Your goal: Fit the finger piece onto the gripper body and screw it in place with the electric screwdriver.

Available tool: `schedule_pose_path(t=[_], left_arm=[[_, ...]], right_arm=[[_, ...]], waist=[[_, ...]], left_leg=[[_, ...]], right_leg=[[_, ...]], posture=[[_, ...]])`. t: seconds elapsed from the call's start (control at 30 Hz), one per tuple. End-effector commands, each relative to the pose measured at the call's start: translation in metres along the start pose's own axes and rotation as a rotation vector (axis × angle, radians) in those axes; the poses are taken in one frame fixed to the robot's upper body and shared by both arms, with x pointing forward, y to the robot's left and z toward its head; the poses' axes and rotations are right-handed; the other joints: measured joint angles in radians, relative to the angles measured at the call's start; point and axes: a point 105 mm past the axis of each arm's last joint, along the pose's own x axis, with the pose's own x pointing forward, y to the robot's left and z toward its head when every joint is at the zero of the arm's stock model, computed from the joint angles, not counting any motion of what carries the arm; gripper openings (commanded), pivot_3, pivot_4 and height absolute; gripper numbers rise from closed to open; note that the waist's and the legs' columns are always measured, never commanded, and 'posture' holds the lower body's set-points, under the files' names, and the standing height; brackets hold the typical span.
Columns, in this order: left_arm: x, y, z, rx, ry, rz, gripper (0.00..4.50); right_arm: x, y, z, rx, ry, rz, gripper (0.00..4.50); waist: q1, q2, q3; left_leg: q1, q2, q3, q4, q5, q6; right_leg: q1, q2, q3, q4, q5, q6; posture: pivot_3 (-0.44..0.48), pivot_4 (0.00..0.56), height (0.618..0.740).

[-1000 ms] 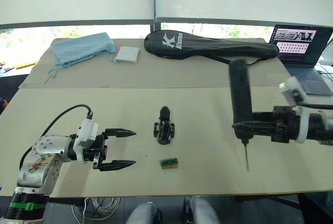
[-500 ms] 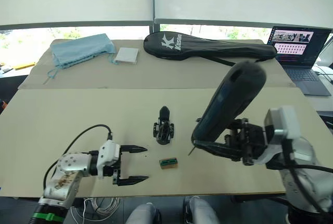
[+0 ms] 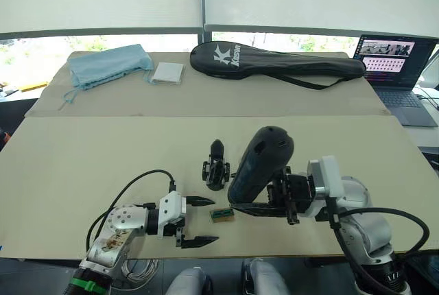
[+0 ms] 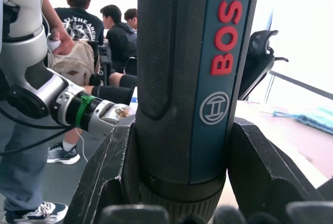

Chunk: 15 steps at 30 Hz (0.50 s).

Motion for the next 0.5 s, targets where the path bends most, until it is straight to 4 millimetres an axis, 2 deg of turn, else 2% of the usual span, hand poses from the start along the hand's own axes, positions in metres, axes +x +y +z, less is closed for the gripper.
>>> schedule_pose_path(t=[0.03,0.5], left_arm=[[0.005,-0.004,-0.002,0.01,0.011,-0.025,4.5],[0.017,-0.008,-0.01,0.005,0.032,-0.046,4.5]], right_arm=[[0.002,-0.003,0.012,-0.074,-0.014,0.008,1.92],[0.001,-0.004,0.008,-0.061,0.027,0.015,1.92]], waist=[[0.0,0.0,0.0],[0.004,0.001,-0.001]], left_leg=[[0.0,0.0,0.0,0.0,0.0,0.0],[0.0,0.0,0.0,0.0,-0.001,0.001]], right_leg=[[0.0,0.0,0.0,0.0,0.0,0.0],[0.0,-0.002,0.0,0.0,0.0,0.0]], posture=[[0.0,0.15,0.74],[0.0,0.15,0.74]])
